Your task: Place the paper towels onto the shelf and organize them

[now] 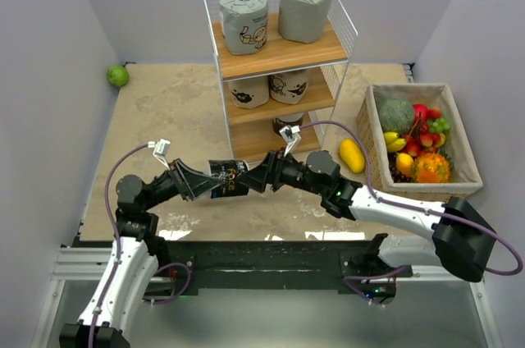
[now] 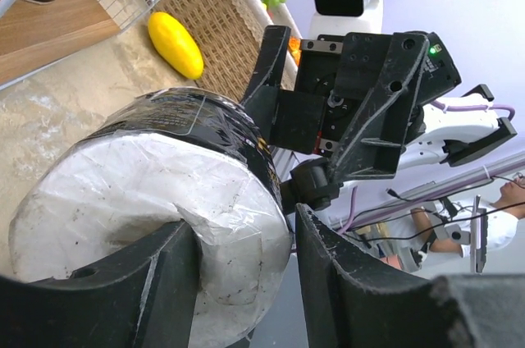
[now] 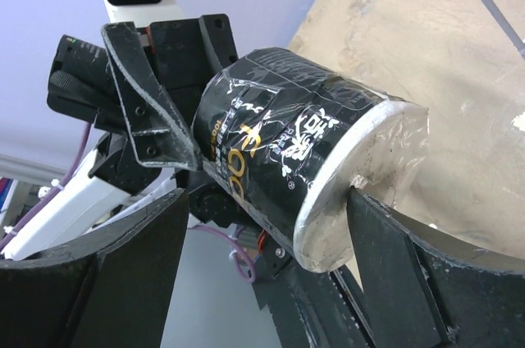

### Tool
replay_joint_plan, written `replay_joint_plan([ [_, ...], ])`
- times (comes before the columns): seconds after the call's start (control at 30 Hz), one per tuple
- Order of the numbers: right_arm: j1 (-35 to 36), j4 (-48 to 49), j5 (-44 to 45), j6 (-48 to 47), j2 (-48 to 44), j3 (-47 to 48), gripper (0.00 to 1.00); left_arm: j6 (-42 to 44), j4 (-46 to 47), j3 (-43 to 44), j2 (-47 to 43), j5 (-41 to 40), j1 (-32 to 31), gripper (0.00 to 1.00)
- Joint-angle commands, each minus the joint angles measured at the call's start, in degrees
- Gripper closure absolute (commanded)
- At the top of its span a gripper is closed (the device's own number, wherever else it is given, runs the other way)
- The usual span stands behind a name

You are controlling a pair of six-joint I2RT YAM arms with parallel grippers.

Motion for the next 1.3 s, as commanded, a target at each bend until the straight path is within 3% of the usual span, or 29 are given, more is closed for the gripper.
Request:
replay_joint_plan([
  [0.0, 0.32, 11.47, -4.24, 2.96, 1.74, -0.09, 0.2, -2.98, 5.84, -1.04, -0.19, 0.22, -0.54, 0.48],
  [0.1, 0.23, 14.73, -5.93, 3.67, 2.53, -1.05, 0.22, -8.05, 10.48, -3.76, -0.11, -0.13, -0.62, 0.52],
  [0.23, 0.23, 12.21, -4.88, 0.87, -0.62, -2.37, 0.22, -16.95, 24.35, -6.94, 0.59, 0.22, -0.62, 0.57],
  [0.37, 0.23, 8.77, -4.17, -0.73, -3.0, -2.2, 0.21, -17.84, 24.3, -5.71, 1.12, 0.22, -0.71, 0.64],
  [0.63, 0.23, 10.08, -5.13, 1.38, -4.41, -3.25, 0.17, -25.22, 34.74, -5.71, 2.09, 0.13, -0.71, 0.64],
  [0.87, 0.23, 10.62, -6.11, 3.84, -3.62, -3.25, 0.14, -25.4, 35.46, -3.95, 3.23, 1.19, -0.71, 0.62],
  [1.07, 0.32, 5.36, -5.05, 2.97, -4.85, -2.2, 0.2, -23.2, 33.0, -2.2, 3.76, 1.63, -0.71, 0.62],
  [1.17, 0.23, -2.63, 0.65, 2.35, -7.66, -2.55, 0.12, -19.97, 30.02, -1.05, 3.93, 1.63, -0.71, 0.62],
  [1.27, 0.23, -1.96, 0.23, 1.39, -8.28, -2.9, 0.11, -17.41, 25.45, -0.08, 3.85, 1.71, -0.71, 0.62],
])
